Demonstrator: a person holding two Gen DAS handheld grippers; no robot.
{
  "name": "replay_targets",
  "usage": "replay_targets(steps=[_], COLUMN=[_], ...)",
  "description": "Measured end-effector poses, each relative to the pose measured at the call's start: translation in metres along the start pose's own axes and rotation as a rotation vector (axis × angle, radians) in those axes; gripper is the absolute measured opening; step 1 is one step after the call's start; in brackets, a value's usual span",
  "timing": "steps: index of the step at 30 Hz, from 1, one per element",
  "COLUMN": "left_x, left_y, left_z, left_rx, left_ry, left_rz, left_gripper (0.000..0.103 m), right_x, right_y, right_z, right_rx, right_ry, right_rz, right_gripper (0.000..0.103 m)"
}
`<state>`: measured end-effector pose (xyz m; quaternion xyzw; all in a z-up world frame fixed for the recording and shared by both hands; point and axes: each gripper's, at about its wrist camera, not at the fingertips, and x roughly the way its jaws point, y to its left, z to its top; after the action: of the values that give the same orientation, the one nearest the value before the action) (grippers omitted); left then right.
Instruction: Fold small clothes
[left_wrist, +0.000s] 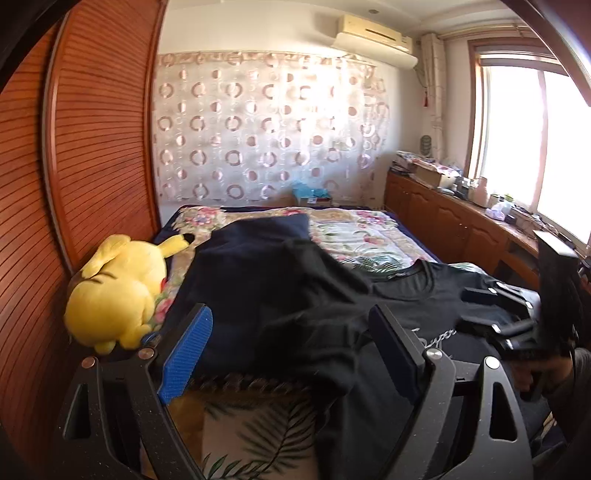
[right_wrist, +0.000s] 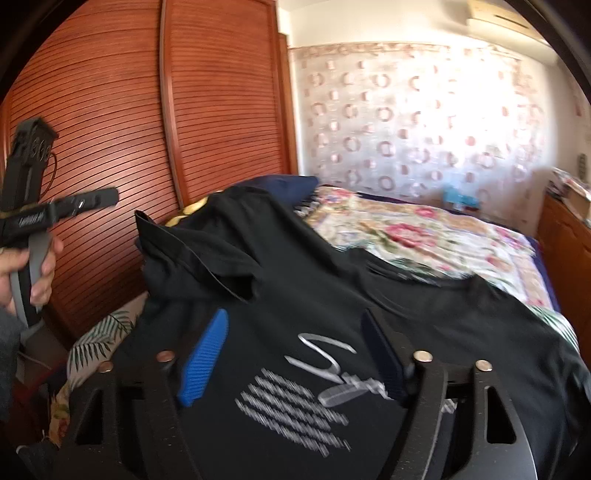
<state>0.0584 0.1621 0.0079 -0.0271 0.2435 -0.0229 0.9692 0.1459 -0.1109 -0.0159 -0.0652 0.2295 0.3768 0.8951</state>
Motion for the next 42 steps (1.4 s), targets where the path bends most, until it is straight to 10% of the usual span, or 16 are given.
replay_targets(steps=[15, 17, 19, 22, 29, 33, 35, 37, 42], left_x=[-0.003, -0.001, -0.002, -0.002, -0.002, -0.001, 0.0, 0.001, 0.004], left_y=[0.018, 0.018, 0.019, 0.019, 0.014, 0.006, 0.002, 0.001, -0.007], left_z=[-0.053, -0.058, -0.061, -0.064, -0.063, -0.062, -0.062, -0.063, -0.065], left_rx=[-0.066, -0.067, -0.068, -0.071, -0.071, -0.055, -0.048, -0.043, -0.036], left_ry=[0.042, 0.051, 0.055, 0.058, 0.058, 0.063, 0.065, 0.07, 0.084], left_rz=[-0.012, -0.014, -0.014, -0.012, -0.019, -0.028, -0.033, -0.037, -0.046], left_gripper=[0.087, 0.087, 0.087, 0.087, 0.087, 0.087, 0.087, 0.087, 0.087], right_x=[0.115, 0.131, 0.13, 0.118, 0.078, 0.079, 0.082, 0.088, 0.091], right_y=[0.023, 0.027, 0.03, 0.023, -0.021, -0.056, -0.061, -0.062, -0.068], right_z=[0.06, 0.065, 0.067, 0.071, 0.09, 0.091, 0.086, 0.08, 0.06], right_rx=[-0.098, -0.121, -0.149, -0.141, -0.061, 0.031, 0.014, -0.003, -0.027], right_ry=[0.158, 0.189, 0.198, 0.163, 0.03, 0.048, 0.066, 0.087, 0.109], right_rz=[0.192, 0.203, 0.192, 0.218, 0.132, -0.094, -0.147, -0.194, -0.188], right_gripper=[0.055, 0.044, 0.005, 0.002, 0.002, 0.002, 0.012, 0.06, 0.062])
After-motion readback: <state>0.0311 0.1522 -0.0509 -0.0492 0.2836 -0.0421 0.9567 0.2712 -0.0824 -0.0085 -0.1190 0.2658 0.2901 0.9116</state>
